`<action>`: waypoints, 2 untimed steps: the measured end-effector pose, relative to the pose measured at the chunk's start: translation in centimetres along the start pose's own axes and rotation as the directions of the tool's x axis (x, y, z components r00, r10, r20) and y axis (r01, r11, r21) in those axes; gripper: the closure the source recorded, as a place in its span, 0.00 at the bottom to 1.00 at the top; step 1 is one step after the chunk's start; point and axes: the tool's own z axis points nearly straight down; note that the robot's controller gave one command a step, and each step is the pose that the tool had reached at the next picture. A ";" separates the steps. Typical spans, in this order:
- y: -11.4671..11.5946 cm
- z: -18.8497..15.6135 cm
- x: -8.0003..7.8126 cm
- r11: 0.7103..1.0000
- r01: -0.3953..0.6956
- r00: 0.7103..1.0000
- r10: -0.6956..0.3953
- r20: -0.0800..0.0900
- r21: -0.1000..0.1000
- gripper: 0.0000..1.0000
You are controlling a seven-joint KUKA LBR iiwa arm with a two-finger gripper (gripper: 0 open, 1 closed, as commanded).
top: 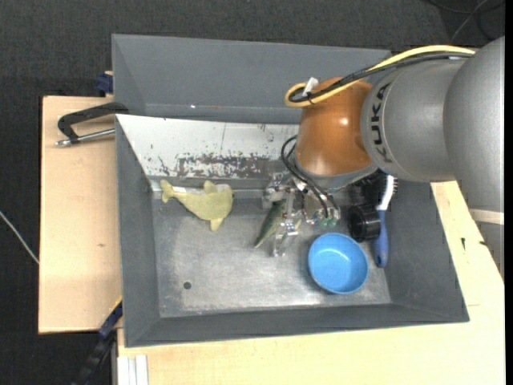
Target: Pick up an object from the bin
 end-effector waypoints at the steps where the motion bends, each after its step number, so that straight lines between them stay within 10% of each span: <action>1: 0.1 -0.1 0.1 1.000 0.001 1.000 -0.001 0.000 0.000 0.00; 2: 0.1 -0.4 -0.4 1.000 -0.001 1.000 0.001 0.021 0.000 1.00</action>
Offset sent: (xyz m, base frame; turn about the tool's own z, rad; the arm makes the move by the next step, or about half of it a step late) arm 0.0000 0.0000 0.0000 0.0000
